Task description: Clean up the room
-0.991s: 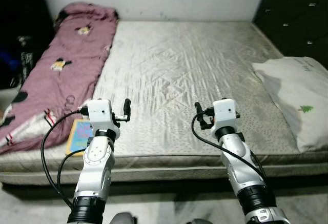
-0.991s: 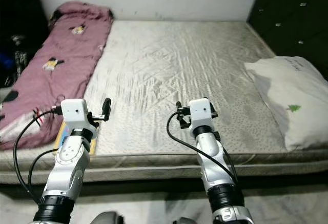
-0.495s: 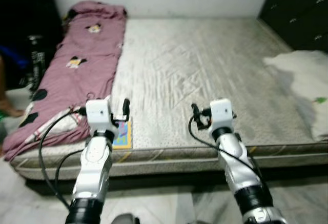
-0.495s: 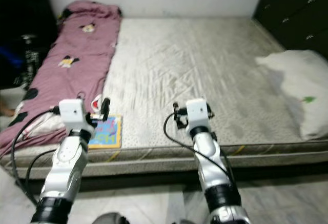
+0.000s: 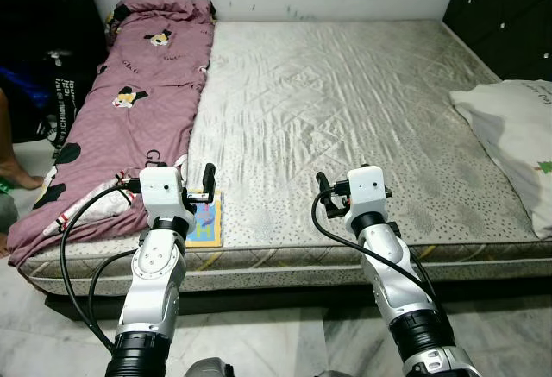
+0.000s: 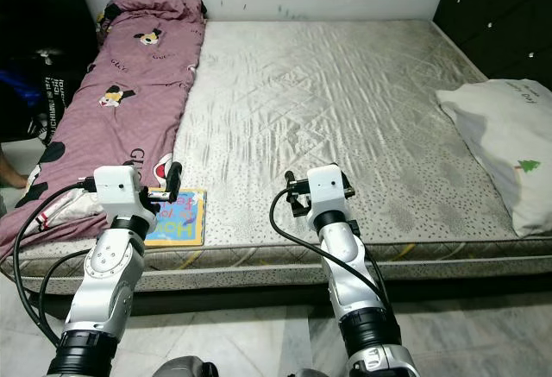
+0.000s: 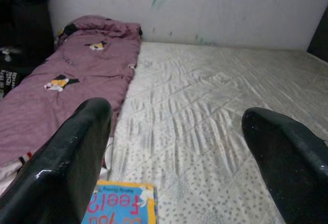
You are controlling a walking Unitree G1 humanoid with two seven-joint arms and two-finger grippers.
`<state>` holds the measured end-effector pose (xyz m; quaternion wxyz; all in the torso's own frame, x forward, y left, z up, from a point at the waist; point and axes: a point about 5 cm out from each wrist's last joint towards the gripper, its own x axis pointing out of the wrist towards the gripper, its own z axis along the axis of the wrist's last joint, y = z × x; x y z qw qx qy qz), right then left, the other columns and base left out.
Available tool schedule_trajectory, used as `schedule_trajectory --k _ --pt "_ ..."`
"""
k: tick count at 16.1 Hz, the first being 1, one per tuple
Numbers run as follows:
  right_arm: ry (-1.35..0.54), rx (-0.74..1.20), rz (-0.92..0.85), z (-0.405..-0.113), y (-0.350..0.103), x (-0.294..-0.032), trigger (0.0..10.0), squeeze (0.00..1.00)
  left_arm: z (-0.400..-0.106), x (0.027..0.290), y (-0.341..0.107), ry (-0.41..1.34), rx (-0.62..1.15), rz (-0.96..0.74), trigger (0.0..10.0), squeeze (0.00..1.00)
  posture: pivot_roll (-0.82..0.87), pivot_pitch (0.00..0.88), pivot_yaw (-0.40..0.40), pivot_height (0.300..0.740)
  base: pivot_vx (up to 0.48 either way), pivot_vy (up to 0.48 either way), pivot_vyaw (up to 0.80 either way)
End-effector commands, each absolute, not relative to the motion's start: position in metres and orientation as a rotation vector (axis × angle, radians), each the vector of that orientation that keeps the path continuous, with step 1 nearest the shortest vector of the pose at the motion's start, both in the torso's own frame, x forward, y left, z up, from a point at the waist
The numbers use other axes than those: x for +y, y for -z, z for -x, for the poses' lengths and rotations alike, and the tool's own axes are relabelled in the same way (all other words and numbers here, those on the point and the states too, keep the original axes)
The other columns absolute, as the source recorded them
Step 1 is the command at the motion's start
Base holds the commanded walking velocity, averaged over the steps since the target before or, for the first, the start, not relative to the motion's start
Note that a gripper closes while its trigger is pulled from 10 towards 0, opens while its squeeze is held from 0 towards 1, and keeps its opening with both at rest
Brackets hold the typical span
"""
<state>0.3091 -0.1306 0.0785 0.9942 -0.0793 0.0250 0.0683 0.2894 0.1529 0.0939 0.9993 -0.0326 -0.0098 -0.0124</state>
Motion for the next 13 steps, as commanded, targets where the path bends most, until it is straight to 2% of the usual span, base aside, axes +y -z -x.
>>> schedule_trajectory --k 1,13 --pt "-0.134 0.042 0.155 -0.3106 -0.0814 -0.1301 10.0 0.0 -0.2901 0.1553 -0.0972 0.024 -0.034 0.062 10.0 0.0 0.04 0.0 -0.011 0.74 0.289 0.0 0.0" --pt "-0.13 0.04 0.153 -0.3108 -0.0819 -0.1304 10.0 0.0 -0.2904 0.1548 -0.0967 0.029 -0.03 0.057 10.0 0.0 0.04 0.0 -0.011 0.74 0.283 0.0 0.0"
